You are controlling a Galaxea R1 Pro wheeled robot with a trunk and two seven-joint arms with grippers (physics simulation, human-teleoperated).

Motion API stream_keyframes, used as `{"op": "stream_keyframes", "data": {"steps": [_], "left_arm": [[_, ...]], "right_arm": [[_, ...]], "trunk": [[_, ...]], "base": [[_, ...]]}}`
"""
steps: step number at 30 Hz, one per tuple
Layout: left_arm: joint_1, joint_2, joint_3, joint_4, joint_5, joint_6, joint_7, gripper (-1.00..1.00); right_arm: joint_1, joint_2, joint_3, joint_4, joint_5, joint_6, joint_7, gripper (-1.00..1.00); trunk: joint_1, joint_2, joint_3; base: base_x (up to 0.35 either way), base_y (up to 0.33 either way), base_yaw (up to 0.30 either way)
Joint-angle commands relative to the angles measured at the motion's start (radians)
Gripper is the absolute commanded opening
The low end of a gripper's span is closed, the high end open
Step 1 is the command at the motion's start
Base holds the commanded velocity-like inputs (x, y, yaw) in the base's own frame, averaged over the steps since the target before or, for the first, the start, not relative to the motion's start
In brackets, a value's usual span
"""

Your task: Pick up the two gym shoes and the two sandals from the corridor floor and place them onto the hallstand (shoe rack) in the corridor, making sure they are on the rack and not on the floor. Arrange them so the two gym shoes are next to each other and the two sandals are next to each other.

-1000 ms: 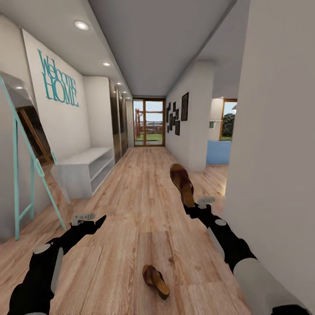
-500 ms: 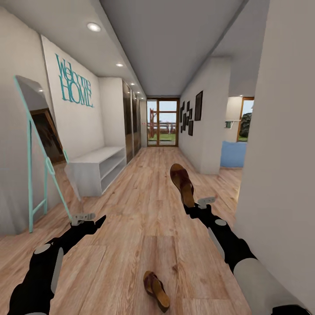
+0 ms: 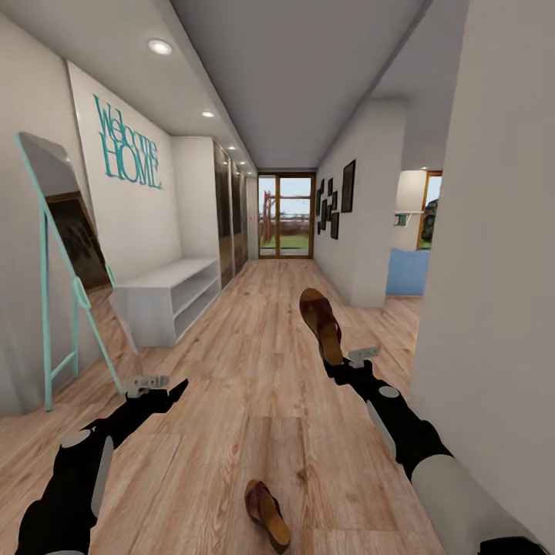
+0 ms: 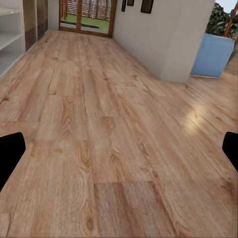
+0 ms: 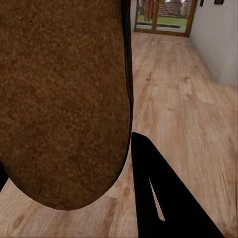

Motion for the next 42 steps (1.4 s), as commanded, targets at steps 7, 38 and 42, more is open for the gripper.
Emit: {"op": "stream_keyframes", "data": {"steps": [7,38,42], "left_arm": [[-0.001,-0.006,0.004,-0.003,-0.010,0.005,-0.009,1.00],[-0.001,-0.006,0.004,-0.002,-0.009,0.005,-0.009,1.00],[-0.001,-0.006,0.004,-0.002,-0.009,0.005,-0.009,1.00]], "right_arm": [[0.000,-0.001,0.003,-0.003,-0.004,0.007,-0.001,-1.00],[0.000,-0.001,0.003,-0.002,-0.004,0.007,-0.001,-1.00],[0.000,-0.001,0.003,-0.002,-0.005,0.007,-0.001,-1.00]], "trunk": [[0.000,-0.001,-0.001],[0.000,-0.001,-0.001],[0.000,-0.001,-0.001]], "base": [[0.000,-0.244,0.000],[0.000,-0.002,0.055],[0.000,0.000,0.000]]}}
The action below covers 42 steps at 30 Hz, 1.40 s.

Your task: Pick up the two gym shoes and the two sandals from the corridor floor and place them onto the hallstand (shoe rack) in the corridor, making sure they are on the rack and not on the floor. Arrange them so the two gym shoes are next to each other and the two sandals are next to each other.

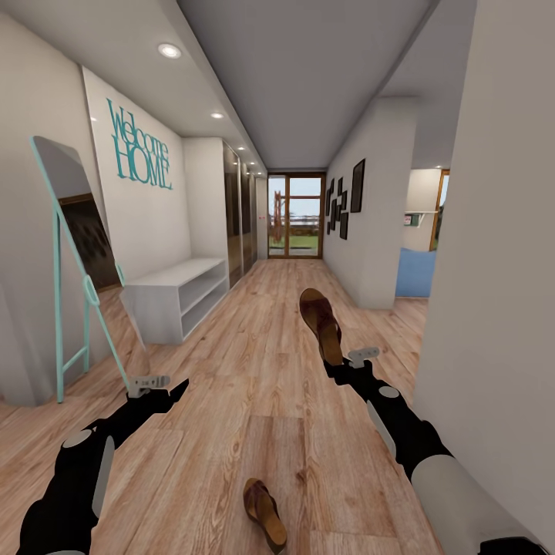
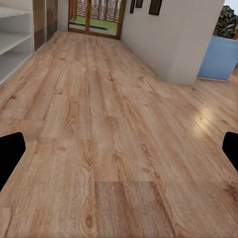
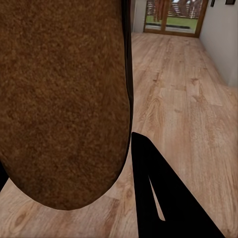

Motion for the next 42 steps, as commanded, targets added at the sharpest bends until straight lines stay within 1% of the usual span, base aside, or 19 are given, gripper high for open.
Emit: {"op": "stream_keyframes", "data": {"steps": [1,7,11,20,23,30,38,42], "left_arm": [[-0.001,-0.001,0.004,-0.001,-0.009,0.004,-0.009,1.00],[-0.001,-0.001,0.004,-0.001,-0.009,0.004,-0.009,1.00],[-0.001,-0.001,0.004,-0.002,-0.009,0.004,-0.009,1.00],[-0.001,-0.001,0.005,-0.001,-0.009,0.004,-0.009,1.00],[-0.001,-0.001,0.005,-0.002,-0.009,0.004,-0.009,1.00],[-0.001,-0.001,0.005,-0.002,-0.009,0.004,-0.009,1.00],[-0.001,-0.002,0.005,-0.001,-0.009,0.004,-0.009,1.00],[-0.001,-0.003,0.005,-0.002,-0.009,0.003,-0.009,1.00]], "right_arm": [[0.000,-0.001,0.003,-0.002,-0.004,0.006,-0.001,-1.00],[0.000,-0.001,0.003,-0.003,-0.003,0.006,-0.001,-1.00],[0.000,-0.001,0.003,-0.003,-0.003,0.006,-0.001,-1.00],[-0.001,-0.001,0.003,-0.003,-0.003,0.006,-0.001,-1.00],[-0.001,-0.001,0.003,-0.003,-0.003,0.006,-0.001,-1.00],[-0.001,-0.001,0.003,-0.003,-0.003,0.006,-0.001,-1.00],[0.000,-0.001,0.003,-0.003,-0.003,0.006,-0.001,-1.00],[-0.001,-0.001,0.003,-0.003,-0.003,0.006,-0.001,-1.00]], "trunk": [[0.000,-0.001,-0.001],[0.000,-0.001,-0.001],[0.000,-0.001,-0.001],[0.000,-0.001,-0.001],[0.000,-0.001,-0.001],[0.000,-0.001,-0.001],[0.000,-0.001,-0.001],[0.000,-0.001,-0.001]], "base": [[0.000,0.000,0.000],[0.007,-0.010,0.000],[0.108,-0.158,0.020],[0.051,-0.068,0.239],[0.003,-0.089,0.124],[0.000,-0.251,0.015],[-0.006,-0.044,0.001],[-0.149,-0.132,0.000]]}}
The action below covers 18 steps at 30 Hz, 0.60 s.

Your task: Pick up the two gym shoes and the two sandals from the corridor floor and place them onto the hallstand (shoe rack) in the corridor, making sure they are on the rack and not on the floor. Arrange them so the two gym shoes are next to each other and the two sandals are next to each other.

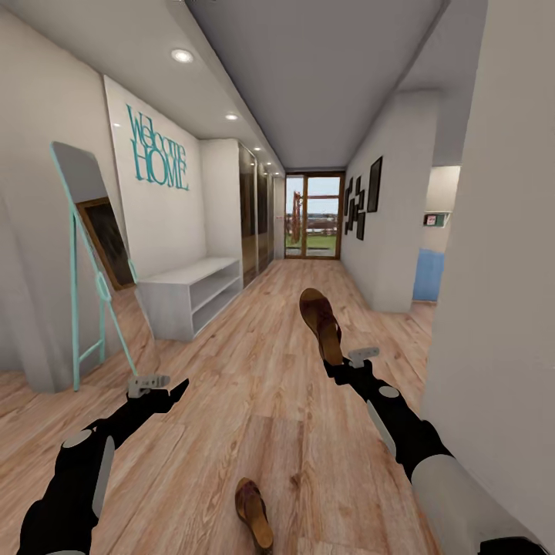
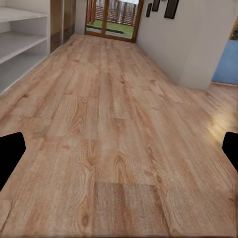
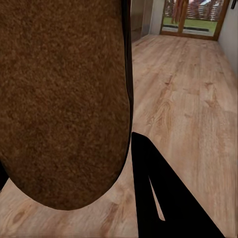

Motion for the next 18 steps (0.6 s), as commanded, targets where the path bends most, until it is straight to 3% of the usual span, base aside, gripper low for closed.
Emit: {"op": "stream_keyframes", "data": {"steps": [1,6,18], "left_arm": [[-0.001,-0.002,0.004,-0.002,-0.009,0.005,-0.009,1.00],[-0.001,-0.002,0.004,-0.002,-0.009,0.004,-0.009,1.00],[-0.001,-0.002,0.004,-0.001,-0.009,0.004,-0.009,1.00]], "right_arm": [[0.000,-0.001,0.003,-0.002,-0.004,0.006,-0.001,-1.00],[0.000,-0.001,0.003,-0.002,-0.004,0.006,-0.001,-1.00],[0.000,-0.001,0.003,-0.001,-0.005,0.006,-0.002,-1.00]], "trunk": [[-0.001,-0.001,-0.001],[-0.001,-0.001,-0.001],[-0.001,-0.001,-0.001]], "base": [[-0.230,-0.197,0.000],[-0.156,-0.136,0.000],[-0.007,-0.006,0.000]]}}
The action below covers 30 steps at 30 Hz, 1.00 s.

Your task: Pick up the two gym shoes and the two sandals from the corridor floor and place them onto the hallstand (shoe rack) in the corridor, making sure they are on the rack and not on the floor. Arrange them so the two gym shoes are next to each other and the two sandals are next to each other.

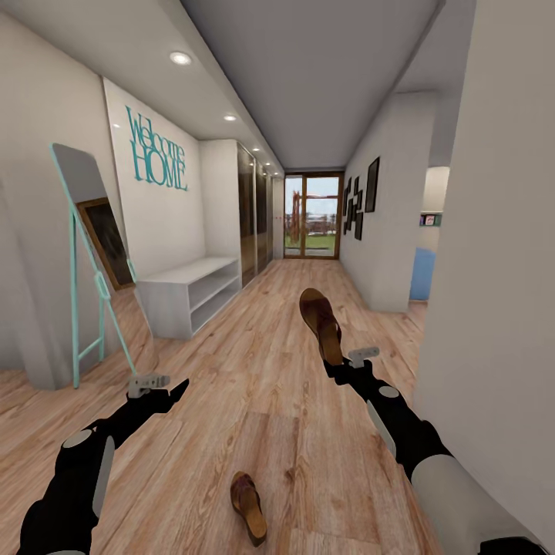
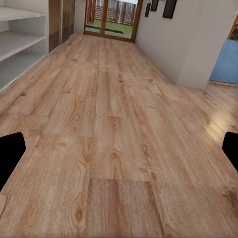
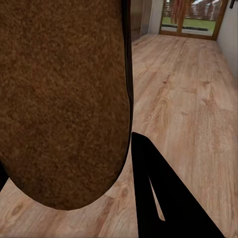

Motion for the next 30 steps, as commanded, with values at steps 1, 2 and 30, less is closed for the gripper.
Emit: {"op": "stream_keyframes", "data": {"steps": [1,2,30], "left_arm": [[-0.001,-0.001,0.004,-0.001,-0.009,0.004,-0.008,1.00],[-0.001,-0.001,0.004,-0.001,-0.009,0.004,-0.008,1.00],[-0.038,-0.144,-0.006,0.657,0.228,-0.491,0.531,1.00]], "right_arm": [[0.000,-0.001,0.003,-0.002,-0.004,0.006,-0.001,-1.00],[0.000,-0.001,0.003,-0.002,-0.003,0.006,-0.001,-1.00],[-0.005,-0.003,0.002,-0.423,0.000,0.459,0.000,-1.00]], "trunk": [[0.000,-0.001,-0.001],[0.000,-0.001,-0.001],[0.000,-0.001,-0.001]], "base": [[0.000,0.000,0.000],[0.000,0.000,0.000],[0.000,0.000,0.000]]}}
